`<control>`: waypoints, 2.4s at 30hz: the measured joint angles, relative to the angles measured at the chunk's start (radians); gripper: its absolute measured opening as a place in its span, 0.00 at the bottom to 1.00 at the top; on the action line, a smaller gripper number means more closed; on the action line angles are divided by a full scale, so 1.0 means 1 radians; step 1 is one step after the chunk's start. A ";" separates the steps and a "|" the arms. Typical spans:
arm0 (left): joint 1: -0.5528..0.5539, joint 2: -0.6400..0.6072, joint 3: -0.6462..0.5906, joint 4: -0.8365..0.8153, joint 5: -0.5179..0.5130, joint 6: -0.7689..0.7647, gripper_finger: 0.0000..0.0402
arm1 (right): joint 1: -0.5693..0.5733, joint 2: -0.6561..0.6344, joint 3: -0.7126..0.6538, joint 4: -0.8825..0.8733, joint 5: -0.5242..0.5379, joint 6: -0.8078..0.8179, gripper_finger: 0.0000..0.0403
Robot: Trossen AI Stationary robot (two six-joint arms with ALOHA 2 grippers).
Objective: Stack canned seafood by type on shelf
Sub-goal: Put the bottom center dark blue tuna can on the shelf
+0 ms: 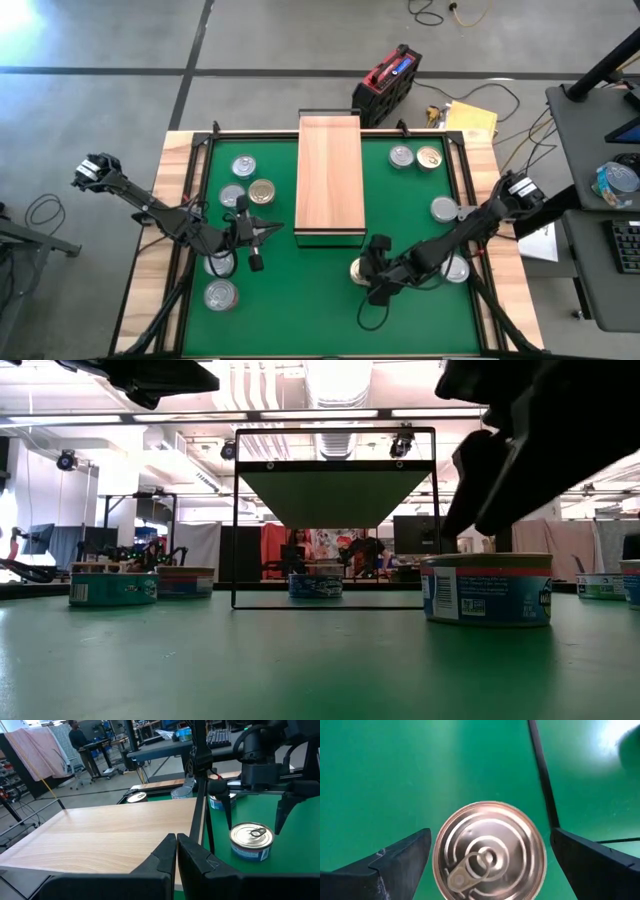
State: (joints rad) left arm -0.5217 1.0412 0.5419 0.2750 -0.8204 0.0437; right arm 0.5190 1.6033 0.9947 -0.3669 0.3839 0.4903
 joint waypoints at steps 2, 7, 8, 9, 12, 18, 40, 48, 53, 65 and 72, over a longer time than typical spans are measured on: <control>0.000 0.000 0.000 -0.004 0.000 0.000 0.00 | 0.000 0.006 0.000 -0.017 -0.005 0.013 0.99; 0.000 0.000 0.000 -0.005 0.000 0.000 0.00 | 0.000 0.015 0.000 -0.020 -0.017 0.031 0.99; 0.000 0.000 0.000 -0.006 0.000 0.000 0.00 | 0.000 0.018 0.000 -0.020 -0.017 0.034 0.99; 0.000 0.000 0.000 -0.006 0.000 0.000 0.00 | 0.000 0.020 0.000 -0.019 -0.018 0.034 0.99; 0.000 0.000 0.000 -0.006 0.000 0.000 0.00 | 0.000 0.028 0.001 -0.021 -0.018 0.033 0.99; 0.000 0.000 0.000 -0.006 0.000 0.000 0.00 | -0.002 0.051 0.000 -0.056 -0.012 0.028 0.99; 0.000 0.000 0.000 -0.007 0.000 0.000 0.00 | 0.005 0.061 0.002 -0.040 -0.193 -0.006 0.99; 0.000 0.000 0.000 -0.007 0.000 0.000 0.00 | 0.007 -0.022 -0.005 -0.064 -0.157 0.011 0.99; 0.000 0.000 0.000 -0.009 0.000 0.000 0.00 | 0.006 -0.054 -0.004 -0.083 -0.139 0.006 0.99; 0.000 0.000 0.000 -0.008 0.000 0.000 0.00 | -0.011 -0.035 -0.004 -0.097 -0.133 0.145 0.99; 0.000 0.000 0.000 -0.008 0.000 0.000 0.00 | -0.013 -0.033 -0.003 -0.073 -0.159 0.147 0.99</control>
State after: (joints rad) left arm -0.5217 1.0412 0.5419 0.2672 -0.8206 0.0441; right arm 0.5060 1.5701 0.9912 -0.4397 0.2253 0.6370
